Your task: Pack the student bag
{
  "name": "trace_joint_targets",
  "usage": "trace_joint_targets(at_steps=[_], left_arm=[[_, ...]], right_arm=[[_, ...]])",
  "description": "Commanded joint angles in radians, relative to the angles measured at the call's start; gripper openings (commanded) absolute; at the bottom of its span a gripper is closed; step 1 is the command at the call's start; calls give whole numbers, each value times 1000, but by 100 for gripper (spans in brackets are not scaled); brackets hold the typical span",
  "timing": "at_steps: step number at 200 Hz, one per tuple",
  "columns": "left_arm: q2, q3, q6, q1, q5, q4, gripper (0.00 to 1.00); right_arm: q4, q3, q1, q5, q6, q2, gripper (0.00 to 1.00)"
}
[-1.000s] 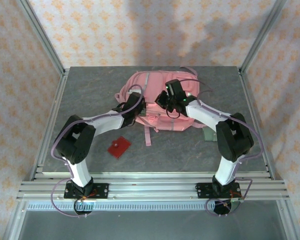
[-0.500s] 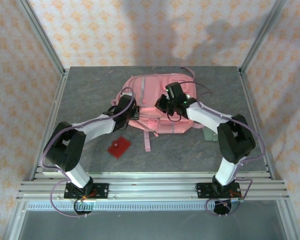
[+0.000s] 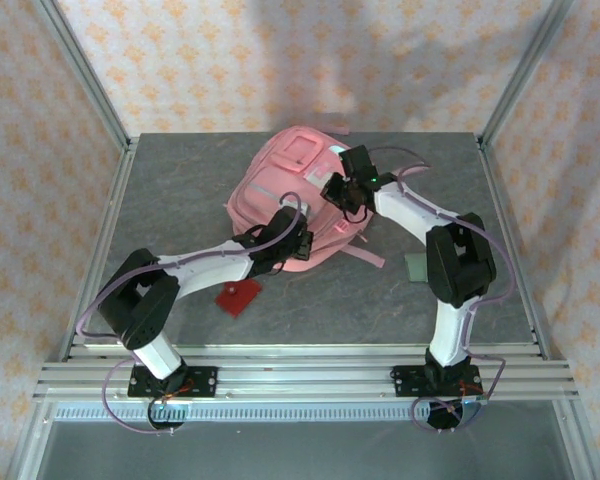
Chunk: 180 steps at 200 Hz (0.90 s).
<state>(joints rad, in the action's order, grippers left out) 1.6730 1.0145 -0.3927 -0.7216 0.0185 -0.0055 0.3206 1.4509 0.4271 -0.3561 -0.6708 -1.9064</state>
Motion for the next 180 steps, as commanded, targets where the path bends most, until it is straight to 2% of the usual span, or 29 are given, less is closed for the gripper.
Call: trace_joint_targets(at_steps=[1, 10, 36, 87, 104, 108, 118, 124, 149, 180], left_arm=[[38, 57, -12, -10, -9, -29, 0], [45, 66, -9, -10, -3, -28, 0], [56, 74, -8, -12, 6, -27, 0], [64, 72, -9, -33, -18, -25, 0], [60, 68, -15, -34, -27, -19, 0], [59, 68, -17, -34, -30, -20, 0], [55, 64, -21, -35, -37, -22, 0], [52, 63, -24, -34, -45, -25, 0], [30, 34, -38, -16, -78, -42, 0], [-35, -45, -53, 82, -86, -48, 0]], right_arm=[[-33, -51, -14, -5, -29, 46, 42], [-49, -98, -14, -34, -43, 74, 45], [-112, -201, -6, -117, -82, 136, 46], [-180, -223, 58, -212, -134, 95, 43], [-193, -221, 79, -214, -148, 72, 36], [-190, -220, 80, -207, -149, 65, 30], [-199, -227, 79, -205, -158, 56, 6], [-203, -232, 77, -194, -162, 55, 0], [-213, -255, 61, -161, -164, 68, 0], [-212, -284, 37, -119, -147, 109, 0]])
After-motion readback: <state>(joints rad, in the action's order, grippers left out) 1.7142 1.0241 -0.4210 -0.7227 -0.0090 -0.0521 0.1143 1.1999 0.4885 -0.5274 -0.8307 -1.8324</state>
